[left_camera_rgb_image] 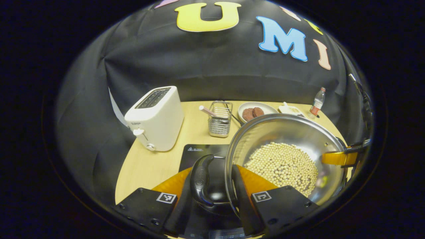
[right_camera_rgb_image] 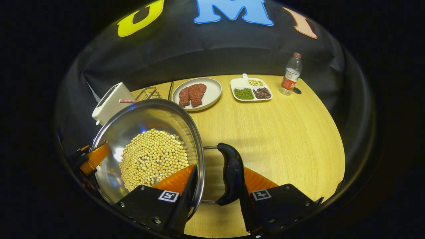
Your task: First push the handle of the pot to place it horizontally, then grasp the pot with both hands and set it on the induction cooktop.
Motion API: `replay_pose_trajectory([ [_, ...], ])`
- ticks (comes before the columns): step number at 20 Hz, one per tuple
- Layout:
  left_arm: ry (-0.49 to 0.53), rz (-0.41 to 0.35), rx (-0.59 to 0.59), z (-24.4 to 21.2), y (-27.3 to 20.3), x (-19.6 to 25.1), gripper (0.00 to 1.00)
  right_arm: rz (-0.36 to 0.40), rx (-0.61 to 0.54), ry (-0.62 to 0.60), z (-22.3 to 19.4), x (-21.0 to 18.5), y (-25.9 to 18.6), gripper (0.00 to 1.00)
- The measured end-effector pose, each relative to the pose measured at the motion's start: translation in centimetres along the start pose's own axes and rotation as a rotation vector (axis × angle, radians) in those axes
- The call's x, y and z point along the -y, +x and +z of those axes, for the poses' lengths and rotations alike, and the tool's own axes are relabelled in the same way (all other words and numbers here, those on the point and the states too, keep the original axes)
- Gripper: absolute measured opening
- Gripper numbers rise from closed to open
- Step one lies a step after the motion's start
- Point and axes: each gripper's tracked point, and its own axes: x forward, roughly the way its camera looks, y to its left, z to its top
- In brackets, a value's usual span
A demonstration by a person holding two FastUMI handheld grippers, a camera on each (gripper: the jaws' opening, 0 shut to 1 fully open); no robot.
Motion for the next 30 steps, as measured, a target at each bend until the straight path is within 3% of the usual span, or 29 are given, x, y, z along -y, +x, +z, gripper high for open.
replay_pose_trajectory([
  [11, -0.010, 0.023, -0.002, -0.4, 1.6, -5.1, 0.69, 0.018, -0.020, -0.021, 0.2, -4.4, 1.9, 0.65],
  [12, -0.011, 0.024, -0.002, -0.4, 1.7, -5.5, 0.65, 0.019, -0.022, -0.021, 0.1, -4.8, 2.1, 0.65],
  [13, -0.011, 0.024, -0.001, -0.4, 2.0, -5.9, 0.68, 0.020, -0.023, -0.024, 0.2, -5.2, 2.2, 0.65],
  [18, -0.009, 0.016, -0.001, -0.9, 2.4, -7.7, 0.65, 0.023, -0.030, -0.027, -0.3, -6.9, 2.7, 0.65],
  [20, -0.002, 0.011, 0.005, -1.0, 2.7, -8.3, 0.69, 0.022, -0.028, -0.027, -0.4, -7.4, 2.7, 0.65],
  [30, 0.008, -0.019, 0.008, -1.7, 4.3, -9.1, 0.65, 0.018, -0.045, -0.010, -1.3, -8.5, 2.8, 0.65],
])
